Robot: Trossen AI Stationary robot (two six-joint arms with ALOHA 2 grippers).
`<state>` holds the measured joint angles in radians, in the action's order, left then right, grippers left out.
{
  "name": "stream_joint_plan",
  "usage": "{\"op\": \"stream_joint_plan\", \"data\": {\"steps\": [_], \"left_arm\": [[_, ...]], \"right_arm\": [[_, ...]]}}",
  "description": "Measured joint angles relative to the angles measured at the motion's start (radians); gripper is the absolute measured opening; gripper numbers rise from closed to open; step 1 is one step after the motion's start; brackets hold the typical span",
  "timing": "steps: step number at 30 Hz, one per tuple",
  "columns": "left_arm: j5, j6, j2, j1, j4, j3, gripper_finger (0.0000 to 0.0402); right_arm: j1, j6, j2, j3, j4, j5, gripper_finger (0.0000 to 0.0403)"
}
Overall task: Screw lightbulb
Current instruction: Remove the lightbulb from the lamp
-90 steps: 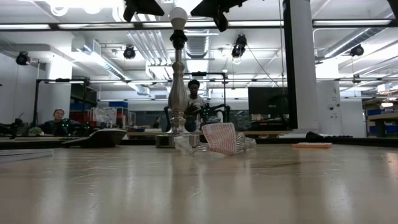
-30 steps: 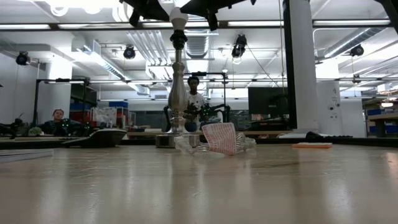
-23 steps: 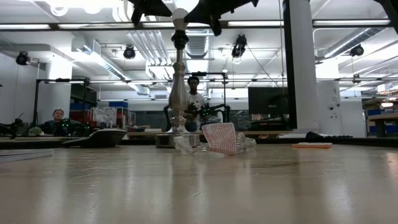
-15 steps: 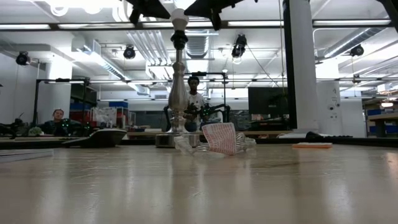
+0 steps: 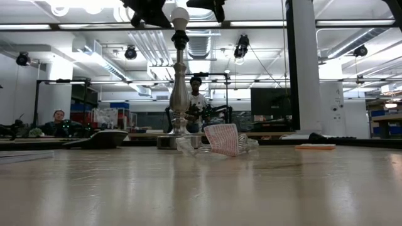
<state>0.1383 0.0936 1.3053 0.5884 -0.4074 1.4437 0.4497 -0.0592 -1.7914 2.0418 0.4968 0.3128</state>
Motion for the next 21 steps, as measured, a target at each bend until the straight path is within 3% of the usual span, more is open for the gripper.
{"op": "stream_joint_plan", "data": {"steps": [21], "left_arm": [[-0.148,-0.027,0.004,0.002,0.029,0.000,0.0000]], "right_arm": [[0.000,0.008,-0.036,0.000,0.001,-0.027,0.0000]]}}
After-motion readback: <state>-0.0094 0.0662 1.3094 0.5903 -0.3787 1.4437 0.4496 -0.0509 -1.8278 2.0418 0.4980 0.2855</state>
